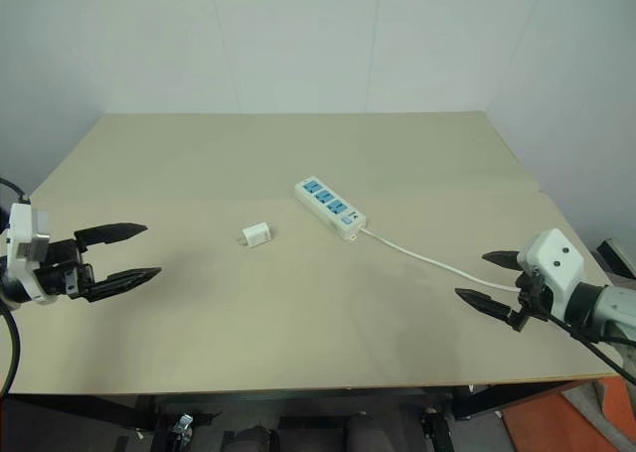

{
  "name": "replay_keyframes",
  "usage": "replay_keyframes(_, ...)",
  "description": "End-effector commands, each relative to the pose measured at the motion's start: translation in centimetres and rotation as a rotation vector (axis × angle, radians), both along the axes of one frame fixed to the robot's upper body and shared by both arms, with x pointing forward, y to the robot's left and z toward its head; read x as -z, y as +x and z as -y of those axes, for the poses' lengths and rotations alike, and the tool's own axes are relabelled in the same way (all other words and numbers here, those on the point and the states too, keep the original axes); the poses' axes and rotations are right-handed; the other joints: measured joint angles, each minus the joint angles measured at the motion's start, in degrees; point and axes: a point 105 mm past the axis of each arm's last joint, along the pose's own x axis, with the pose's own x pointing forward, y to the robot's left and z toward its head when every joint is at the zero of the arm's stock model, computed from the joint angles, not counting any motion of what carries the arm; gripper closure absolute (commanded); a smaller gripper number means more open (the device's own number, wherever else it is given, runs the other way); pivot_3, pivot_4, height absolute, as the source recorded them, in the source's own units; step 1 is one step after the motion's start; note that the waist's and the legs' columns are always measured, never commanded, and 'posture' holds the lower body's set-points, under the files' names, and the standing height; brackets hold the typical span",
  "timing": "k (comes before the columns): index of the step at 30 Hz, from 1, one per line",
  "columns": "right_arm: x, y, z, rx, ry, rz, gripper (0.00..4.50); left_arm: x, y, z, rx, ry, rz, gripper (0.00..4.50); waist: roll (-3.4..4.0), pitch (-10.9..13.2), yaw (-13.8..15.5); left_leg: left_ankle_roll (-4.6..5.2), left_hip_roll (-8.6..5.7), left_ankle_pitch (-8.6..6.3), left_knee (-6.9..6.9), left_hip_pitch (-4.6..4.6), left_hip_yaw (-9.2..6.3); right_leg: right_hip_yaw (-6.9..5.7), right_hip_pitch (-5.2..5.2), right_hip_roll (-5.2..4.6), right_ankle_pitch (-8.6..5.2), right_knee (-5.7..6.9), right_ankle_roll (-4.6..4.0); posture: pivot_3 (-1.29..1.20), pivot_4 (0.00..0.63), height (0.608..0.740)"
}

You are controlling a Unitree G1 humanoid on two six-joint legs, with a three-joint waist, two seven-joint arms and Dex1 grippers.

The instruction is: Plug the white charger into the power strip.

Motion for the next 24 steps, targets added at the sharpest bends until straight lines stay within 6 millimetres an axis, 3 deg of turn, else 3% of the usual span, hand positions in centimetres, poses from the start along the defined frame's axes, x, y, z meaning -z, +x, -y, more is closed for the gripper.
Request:
replay_keyframes(1, -1.1, -0.1, -0.3, -0.008, -0.012, 0.046, 0.06, -1.2, 0.0, 0.0, 0.003, 0.035, 0.048, 0.0, 0.0, 0.0, 0.0, 0.0, 0.0, 0.0, 0.0, 0.0, 0.0, 0.0, 0.0, 0.0, 0.0, 0.0, 0.0, 0.0, 0.15, 0.74)
replay_keyframes(24, -0.6, 1.3, -0.8, 0.011, 0.021, 0.045, 0.06, -1.4, 0.5, -0.6, -0.025, 0.048, 0.058, 0.0, 0.0, 0.0, 0.0, 0.0, 0.01, 0.0, 0.0, -0.01, 0.0, 0.0, -0.01, 0.01, 0.0, 0.0, 0.0, 0.0, 0.15, 0.74)
